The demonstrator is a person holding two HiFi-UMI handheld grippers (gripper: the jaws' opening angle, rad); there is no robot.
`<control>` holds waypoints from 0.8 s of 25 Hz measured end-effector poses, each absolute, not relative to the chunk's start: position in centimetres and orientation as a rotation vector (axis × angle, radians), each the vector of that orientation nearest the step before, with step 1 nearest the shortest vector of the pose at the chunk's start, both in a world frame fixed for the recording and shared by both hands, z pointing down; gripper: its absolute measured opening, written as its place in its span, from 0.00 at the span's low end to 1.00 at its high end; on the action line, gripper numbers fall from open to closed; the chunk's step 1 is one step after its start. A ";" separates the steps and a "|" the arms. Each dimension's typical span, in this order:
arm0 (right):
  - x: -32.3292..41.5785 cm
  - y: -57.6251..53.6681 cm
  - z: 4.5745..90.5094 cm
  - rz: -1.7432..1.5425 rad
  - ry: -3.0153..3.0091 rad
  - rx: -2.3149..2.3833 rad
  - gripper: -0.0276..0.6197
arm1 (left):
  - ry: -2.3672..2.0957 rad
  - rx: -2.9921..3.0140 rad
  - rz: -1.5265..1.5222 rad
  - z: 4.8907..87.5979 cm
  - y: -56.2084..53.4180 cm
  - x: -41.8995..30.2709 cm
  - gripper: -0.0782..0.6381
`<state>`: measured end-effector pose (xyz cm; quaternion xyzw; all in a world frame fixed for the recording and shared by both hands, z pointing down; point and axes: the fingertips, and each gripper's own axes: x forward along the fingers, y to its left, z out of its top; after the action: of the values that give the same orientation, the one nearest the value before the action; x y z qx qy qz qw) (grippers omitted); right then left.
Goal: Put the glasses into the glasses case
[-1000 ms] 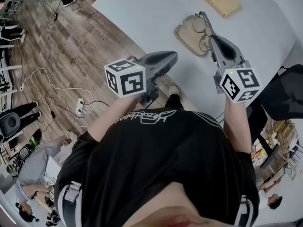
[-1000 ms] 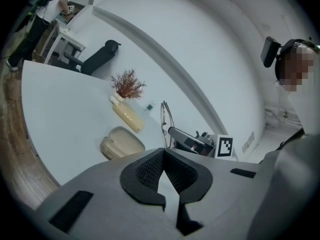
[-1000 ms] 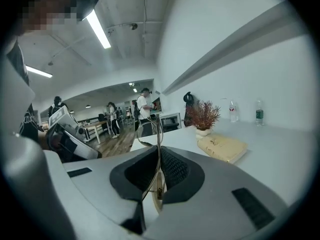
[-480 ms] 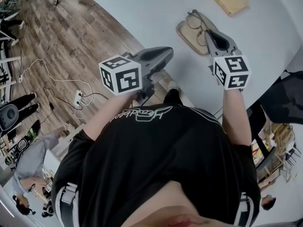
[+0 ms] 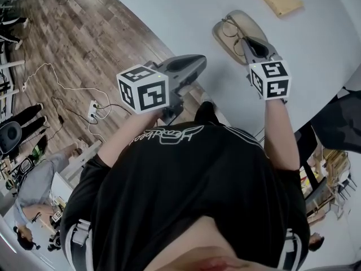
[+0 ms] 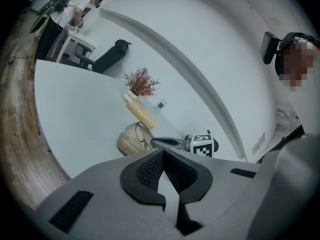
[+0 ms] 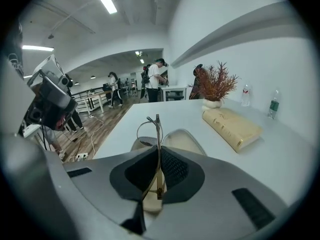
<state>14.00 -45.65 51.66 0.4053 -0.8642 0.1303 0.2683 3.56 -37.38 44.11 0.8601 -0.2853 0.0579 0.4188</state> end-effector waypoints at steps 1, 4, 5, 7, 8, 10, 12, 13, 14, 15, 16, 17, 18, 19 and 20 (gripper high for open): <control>14.0 -45.6 52.1 0.355 -2.322 1.085 0.08 | -0.712 2.154 0.144 44.2 -37.3 3.6 0.12; 14.0 -45.6 53.3 0.352 -2.297 1.066 0.08 | -0.726 2.167 0.164 44.3 -37.4 3.6 0.12; 14.0 -45.6 53.7 0.351 -2.289 1.060 0.08 | -0.739 2.177 0.180 44.4 -37.4 3.4 0.12; 14.0 -45.5 54.4 0.347 -2.271 1.046 0.08 | -0.757 2.185 0.203 44.7 -37.4 3.2 0.12; 14.0 -45.5 54.7 0.345 -2.262 1.039 0.08 | -0.759 2.182 0.205 44.9 -37.4 3.2 0.12; 13.9 -45.3 55.3 0.349 -2.251 1.026 0.08 | -0.760 2.172 0.205 45.2 -37.3 3.1 0.12; 13.8 -45.3 55.7 0.355 -2.244 1.014 0.08 | -0.764 2.168 0.206 45.4 -37.3 3.1 0.12; 13.8 -45.3 55.8 0.354 -2.239 1.010 0.08 | -0.765 2.167 0.206 45.4 -37.3 3.1 0.12; 13.8 -45.3 55.9 0.351 -2.235 1.005 0.08 | -0.766 2.167 0.205 45.4 -37.3 3.1 0.12; 13.7 -45.4 55.9 0.349 -2.231 0.999 0.08 | -0.766 2.168 0.204 45.4 -37.3 3.1 0.12; 13.6 -45.4 55.9 0.348 -2.228 0.994 0.08 | -0.766 2.168 0.204 45.3 -37.2 3.1 0.12; 13.5 -45.4 56.0 0.347 -2.224 0.989 0.08 | -0.766 2.168 0.203 45.3 -37.2 3.1 0.12; 13.5 -45.4 56.1 0.347 -2.219 0.985 0.08 | -0.766 2.168 0.203 45.3 -37.1 3.0 0.12; 13.5 -45.4 56.2 0.347 -2.211 0.981 0.08 | -0.768 2.167 0.202 45.3 -37.1 3.0 0.12; 13.5 -45.5 56.4 0.350 -2.204 0.976 0.08 | -0.769 2.166 0.201 45.3 -37.1 2.9 0.12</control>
<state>13.48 -45.47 56.39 0.3760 -0.8491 0.1347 0.3458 2.92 -37.13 45.35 0.8581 -0.3049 0.0798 0.4053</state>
